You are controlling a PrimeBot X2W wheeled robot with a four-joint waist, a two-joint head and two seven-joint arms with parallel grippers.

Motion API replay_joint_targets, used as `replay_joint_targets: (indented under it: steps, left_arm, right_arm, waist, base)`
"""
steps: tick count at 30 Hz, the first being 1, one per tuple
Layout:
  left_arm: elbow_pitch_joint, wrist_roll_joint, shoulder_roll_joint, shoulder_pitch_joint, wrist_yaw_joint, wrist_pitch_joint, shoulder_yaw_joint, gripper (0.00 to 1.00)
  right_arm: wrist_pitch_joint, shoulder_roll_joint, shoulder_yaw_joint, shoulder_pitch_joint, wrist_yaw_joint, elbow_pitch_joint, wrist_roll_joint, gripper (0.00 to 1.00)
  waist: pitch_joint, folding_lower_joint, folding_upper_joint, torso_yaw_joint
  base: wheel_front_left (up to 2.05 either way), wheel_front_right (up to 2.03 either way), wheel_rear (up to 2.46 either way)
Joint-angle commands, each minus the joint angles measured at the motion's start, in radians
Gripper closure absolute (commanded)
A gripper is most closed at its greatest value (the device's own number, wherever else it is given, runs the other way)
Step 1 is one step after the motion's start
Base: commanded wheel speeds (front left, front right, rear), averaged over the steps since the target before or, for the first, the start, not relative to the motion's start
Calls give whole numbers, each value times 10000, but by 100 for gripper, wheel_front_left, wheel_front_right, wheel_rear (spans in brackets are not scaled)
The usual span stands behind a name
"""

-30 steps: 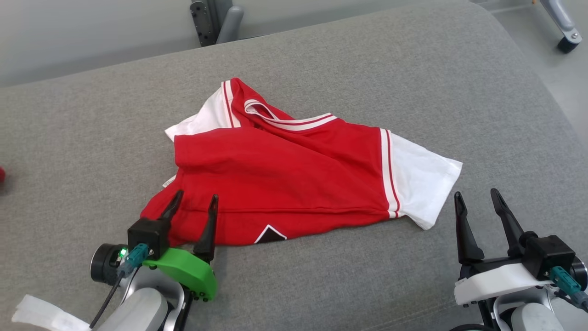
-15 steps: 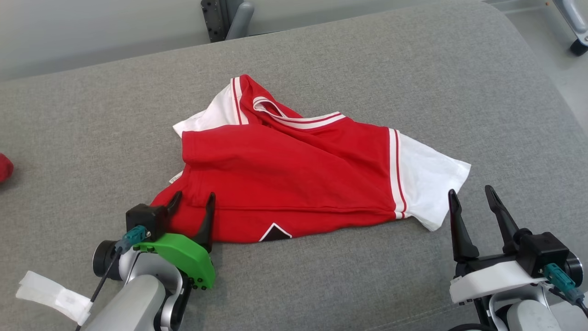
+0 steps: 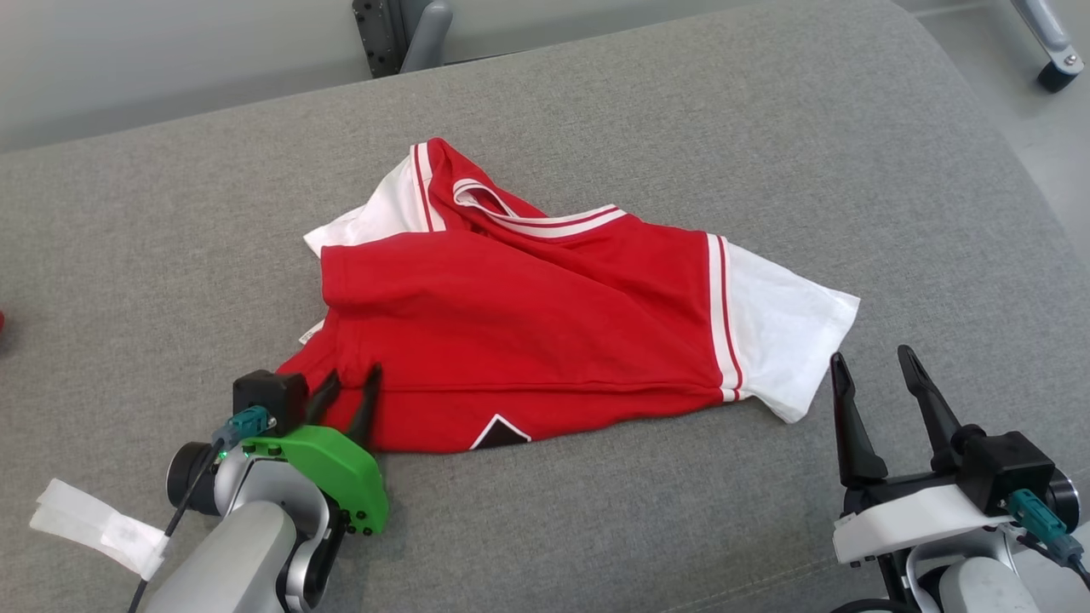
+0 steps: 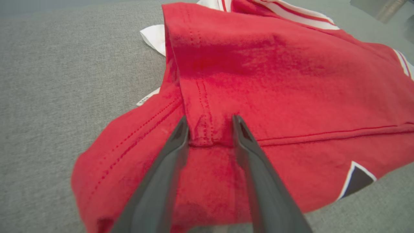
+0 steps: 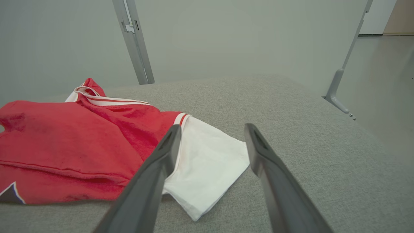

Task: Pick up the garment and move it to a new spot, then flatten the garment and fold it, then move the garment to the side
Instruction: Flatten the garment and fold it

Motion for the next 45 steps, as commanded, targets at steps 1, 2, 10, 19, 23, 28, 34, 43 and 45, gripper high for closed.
replay_joint_targets:
  steps: [1,2,10,19,23,28,34,43,45]
  left_arm:
    - [41,-72,-17,-112,-47,-12,4,100]
    - [65,-58,-25,-130,-66,-13,-18,100]
    - [-96,95,24,-285,-60,-156,-113,100]
    - [-3102,-449,1042,1501,726,383,188,100]
    - [-4790,-878,1840,3084,1325,1174,21,100]
    - [-5899,-1166,2311,4435,1907,1492,-78,100]
    - [-6016,-1105,2375,4841,2339,1403,-47,100]
    - [-5236,-1345,1798,4720,2028,731,111,0]
    - [-5105,-1425,1673,4781,1922,559,131,0]
  right_arm:
    - [-31,-18,-19,18,-7,-30,39,0]
    - [-31,-18,-32,5,-7,-31,45,0]
    - [-31,-17,-71,19,-7,7,68,0]
    - [-31,-14,-192,344,-7,-60,139,0]
    - [-31,-14,-240,344,-7,-53,159,0]
    - [-31,-16,-152,161,-7,8,120,0]
    - [-31,-17,-77,107,-7,73,36,0]
    - [-31,-20,-24,173,-7,111,-65,0]
    - [-31,-66,-69,262,-7,61,-104,0]
  waist:
    - [6,0,-1,3]
    - [8,0,-1,6]
    - [-46,0,-1,67]
    - [-221,0,-1,229]
    - [-167,0,-1,405]
    - [-124,0,-1,654]
    - [-179,0,-1,923]
    - [-336,0,-1,987]
    - [-386,0,-1,1003]
  base:
    - [0,0,0]
    - [0,0,0]
    - [0,0,0]
    - [0,0,0]
    - [0,0,0]
    - [0,0,0]
    - [0,0,0]
    - [0,0,0]
    - [0,0,0]
